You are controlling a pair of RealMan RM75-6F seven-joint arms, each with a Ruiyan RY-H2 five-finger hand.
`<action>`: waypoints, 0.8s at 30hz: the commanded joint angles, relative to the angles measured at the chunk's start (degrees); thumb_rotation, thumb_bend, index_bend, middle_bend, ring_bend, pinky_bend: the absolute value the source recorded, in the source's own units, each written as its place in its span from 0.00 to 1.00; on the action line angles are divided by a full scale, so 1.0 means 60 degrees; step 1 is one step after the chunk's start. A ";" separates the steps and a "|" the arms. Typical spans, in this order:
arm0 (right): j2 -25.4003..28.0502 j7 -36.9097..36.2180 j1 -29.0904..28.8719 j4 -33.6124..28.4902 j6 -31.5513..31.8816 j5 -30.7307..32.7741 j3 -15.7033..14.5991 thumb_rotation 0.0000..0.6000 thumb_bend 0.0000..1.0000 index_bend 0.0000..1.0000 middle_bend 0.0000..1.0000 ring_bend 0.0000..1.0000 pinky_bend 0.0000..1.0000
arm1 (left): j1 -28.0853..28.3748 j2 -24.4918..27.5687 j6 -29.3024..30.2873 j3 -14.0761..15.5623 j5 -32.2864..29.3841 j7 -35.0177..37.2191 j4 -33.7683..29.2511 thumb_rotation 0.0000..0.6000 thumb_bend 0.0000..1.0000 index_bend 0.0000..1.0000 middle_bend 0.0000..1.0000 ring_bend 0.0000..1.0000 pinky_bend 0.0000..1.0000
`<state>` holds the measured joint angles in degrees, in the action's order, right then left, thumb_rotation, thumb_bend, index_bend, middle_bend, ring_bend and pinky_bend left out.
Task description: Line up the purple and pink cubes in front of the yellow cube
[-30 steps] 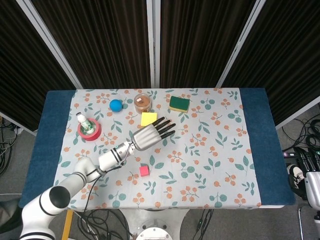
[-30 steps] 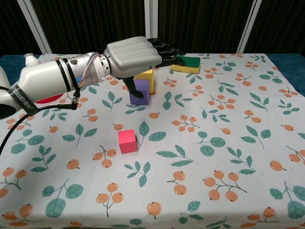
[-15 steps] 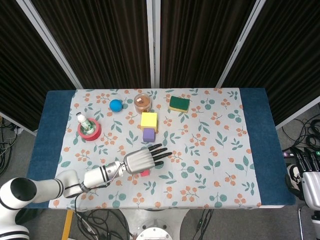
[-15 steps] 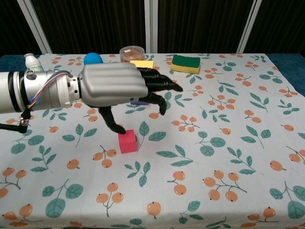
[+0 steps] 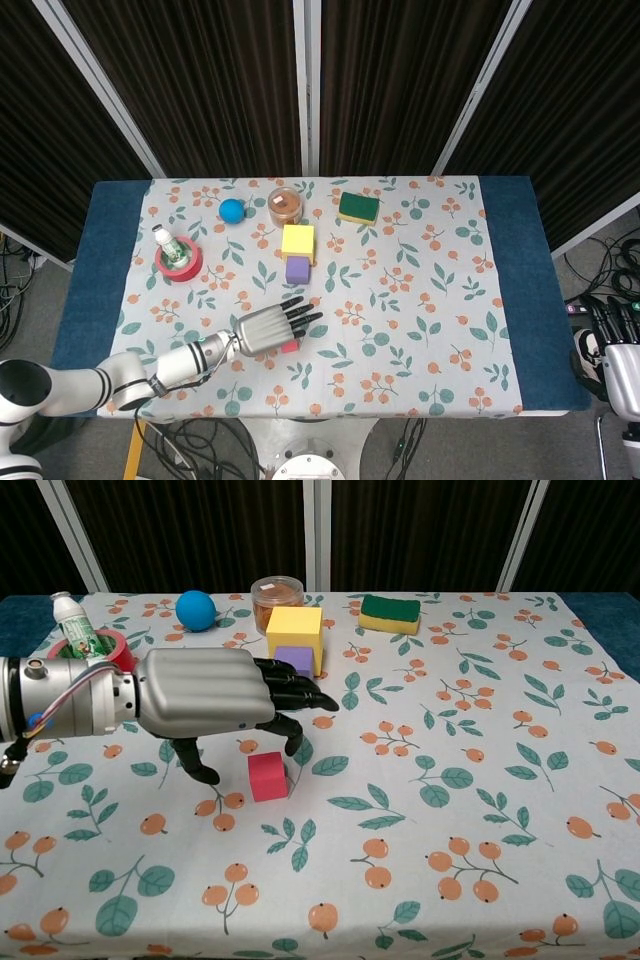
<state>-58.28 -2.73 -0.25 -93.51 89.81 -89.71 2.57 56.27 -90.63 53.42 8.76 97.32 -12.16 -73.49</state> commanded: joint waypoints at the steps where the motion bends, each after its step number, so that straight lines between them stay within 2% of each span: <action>1: -0.0003 0.0011 -0.0002 -0.0008 -0.0005 -0.0001 -0.0002 1.00 0.36 0.01 0.09 0.00 0.10 | -0.0054 -0.0164 -0.0030 -0.0013 0.0071 0.0123 0.0169 1.00 0.22 0.43 0.00 0.03 0.12; 6: -0.0005 0.0033 0.0028 -0.0022 0.0038 -0.0006 -0.0013 1.00 0.36 0.01 0.09 0.00 0.10 | -0.0119 -0.0498 0.0079 -0.0078 0.0249 0.0379 0.0579 1.00 0.25 0.45 0.01 0.03 0.12; 17: 0.0013 0.0066 0.0081 -0.0053 0.0109 -0.0002 -0.0020 1.00 0.36 0.01 0.09 0.00 0.10 | -0.0208 -0.0915 0.0429 -0.0049 0.0694 0.1083 0.1257 1.00 0.29 0.57 0.07 0.03 0.12; 24: 0.0004 0.0069 0.0081 -0.0044 0.0097 0.0009 -0.0017 1.00 0.36 0.01 0.09 0.00 0.10 | 0.0054 -0.0722 0.0714 -0.0556 0.0777 0.1141 0.1760 1.00 0.29 0.57 0.07 0.03 0.12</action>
<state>-58.26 -2.31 0.23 -93.78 90.39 -89.65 2.47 56.09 -95.26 57.42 6.04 101.86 -5.33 -63.54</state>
